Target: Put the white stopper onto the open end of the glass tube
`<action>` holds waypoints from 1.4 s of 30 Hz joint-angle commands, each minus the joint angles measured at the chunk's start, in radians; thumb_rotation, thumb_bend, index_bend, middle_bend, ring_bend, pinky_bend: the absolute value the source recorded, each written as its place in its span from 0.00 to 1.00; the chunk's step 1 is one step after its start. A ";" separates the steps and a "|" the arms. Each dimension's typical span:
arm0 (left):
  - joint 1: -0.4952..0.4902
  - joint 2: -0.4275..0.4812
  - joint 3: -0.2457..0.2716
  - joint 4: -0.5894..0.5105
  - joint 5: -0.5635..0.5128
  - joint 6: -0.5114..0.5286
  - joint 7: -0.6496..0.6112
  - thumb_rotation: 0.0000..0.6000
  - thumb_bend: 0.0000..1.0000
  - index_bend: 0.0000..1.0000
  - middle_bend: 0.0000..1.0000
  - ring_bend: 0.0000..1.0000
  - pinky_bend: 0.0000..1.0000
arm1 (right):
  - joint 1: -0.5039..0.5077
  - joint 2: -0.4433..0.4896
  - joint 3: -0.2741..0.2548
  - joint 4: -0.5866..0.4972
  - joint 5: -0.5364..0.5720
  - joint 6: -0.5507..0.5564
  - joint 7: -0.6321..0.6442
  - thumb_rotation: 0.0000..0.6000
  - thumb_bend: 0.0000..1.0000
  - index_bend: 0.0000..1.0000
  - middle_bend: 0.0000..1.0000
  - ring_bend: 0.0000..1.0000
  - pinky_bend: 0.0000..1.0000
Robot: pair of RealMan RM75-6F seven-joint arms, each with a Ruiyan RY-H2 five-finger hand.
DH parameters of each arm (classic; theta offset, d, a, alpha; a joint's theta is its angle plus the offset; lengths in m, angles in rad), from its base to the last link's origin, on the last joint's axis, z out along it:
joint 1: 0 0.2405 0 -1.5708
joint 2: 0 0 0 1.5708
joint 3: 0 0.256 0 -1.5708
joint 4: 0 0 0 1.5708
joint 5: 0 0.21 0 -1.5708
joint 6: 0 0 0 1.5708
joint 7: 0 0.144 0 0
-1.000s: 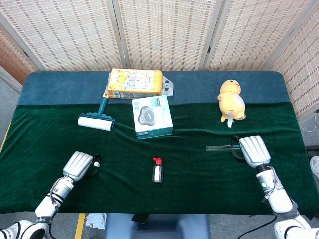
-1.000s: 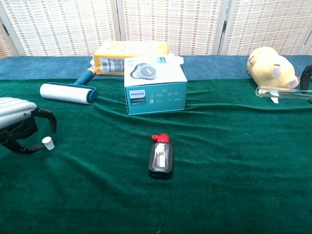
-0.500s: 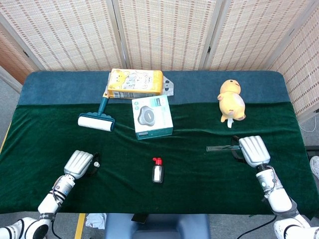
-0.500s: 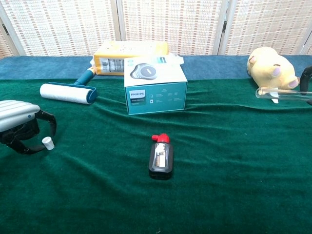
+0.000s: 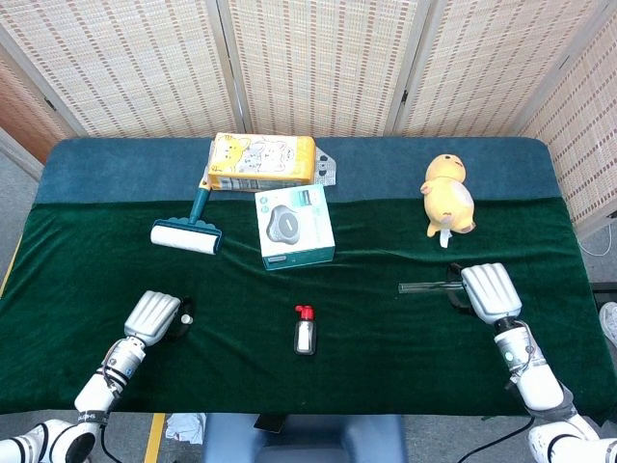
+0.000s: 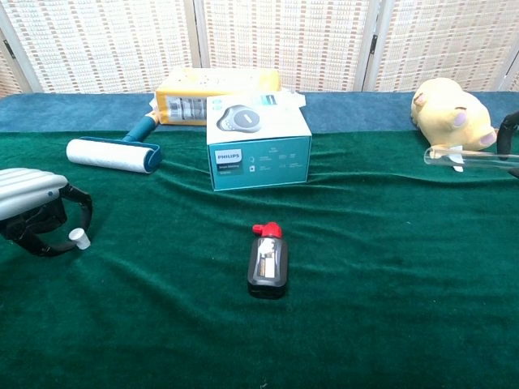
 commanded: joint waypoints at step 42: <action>-0.026 0.206 -0.117 -0.395 0.261 0.226 -0.316 1.00 0.63 0.63 0.99 0.85 0.71 | 0.155 -0.213 0.071 -0.043 -0.055 -0.151 0.300 0.92 0.76 0.90 1.00 1.00 1.00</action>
